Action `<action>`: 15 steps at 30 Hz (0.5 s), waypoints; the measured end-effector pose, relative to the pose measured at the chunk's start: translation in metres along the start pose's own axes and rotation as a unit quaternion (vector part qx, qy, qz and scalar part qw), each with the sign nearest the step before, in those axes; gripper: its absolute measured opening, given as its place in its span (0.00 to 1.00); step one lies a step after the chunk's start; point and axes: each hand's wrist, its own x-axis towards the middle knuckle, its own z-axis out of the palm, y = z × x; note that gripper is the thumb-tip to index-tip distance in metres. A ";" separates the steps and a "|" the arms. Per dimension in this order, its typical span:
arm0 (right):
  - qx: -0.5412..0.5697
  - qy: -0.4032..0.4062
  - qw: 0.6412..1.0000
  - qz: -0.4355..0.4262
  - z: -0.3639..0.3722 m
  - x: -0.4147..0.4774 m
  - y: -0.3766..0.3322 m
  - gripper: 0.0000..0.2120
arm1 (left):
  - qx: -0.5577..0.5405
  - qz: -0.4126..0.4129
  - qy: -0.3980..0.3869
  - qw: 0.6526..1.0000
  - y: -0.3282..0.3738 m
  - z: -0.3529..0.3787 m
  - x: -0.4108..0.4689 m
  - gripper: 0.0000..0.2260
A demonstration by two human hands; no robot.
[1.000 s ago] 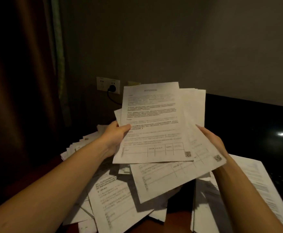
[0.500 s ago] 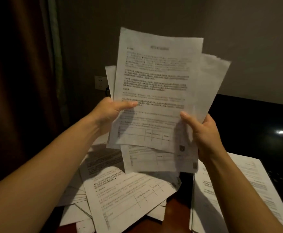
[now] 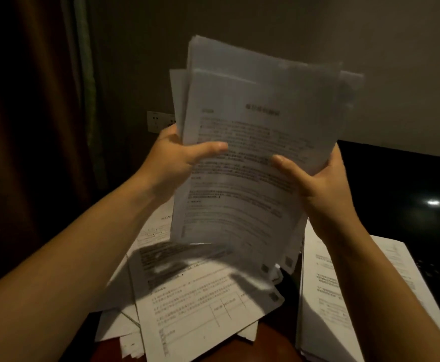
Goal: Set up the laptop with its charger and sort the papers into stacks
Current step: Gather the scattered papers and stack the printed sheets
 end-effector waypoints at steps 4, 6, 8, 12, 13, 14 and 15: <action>-0.027 0.032 0.999 -0.002 -0.003 -0.001 0.007 0.36 | 0.007 -0.030 -0.014 0.999 -0.022 0.000 -0.010 0.16; -0.006 0.021 1.000 0.009 -0.003 -0.001 0.013 0.36 | -0.002 -0.071 -0.023 0.997 -0.040 0.000 -0.018 0.16; -0.005 -0.006 0.999 0.033 -0.002 -0.001 0.020 0.33 | -0.009 -0.101 -0.019 0.995 -0.056 0.002 -0.024 0.14; -0.065 -0.031 0.997 0.025 -0.002 -0.002 0.025 0.25 | -0.006 -0.120 0.021 0.993 -0.067 0.004 -0.026 0.10; -0.076 -0.035 0.996 0.013 -0.001 -0.002 0.022 0.23 | -0.005 -0.123 0.030 0.992 -0.064 0.004 -0.025 0.07; -0.082 -0.039 0.996 0.004 -0.001 -0.001 0.018 0.22 | -0.008 -0.128 0.037 0.991 -0.061 0.005 -0.024 0.06; -0.086 -0.045 0.995 -0.003 -0.002 -0.001 0.013 0.20 | -0.015 -0.131 0.042 0.990 -0.057 0.005 -0.022 0.06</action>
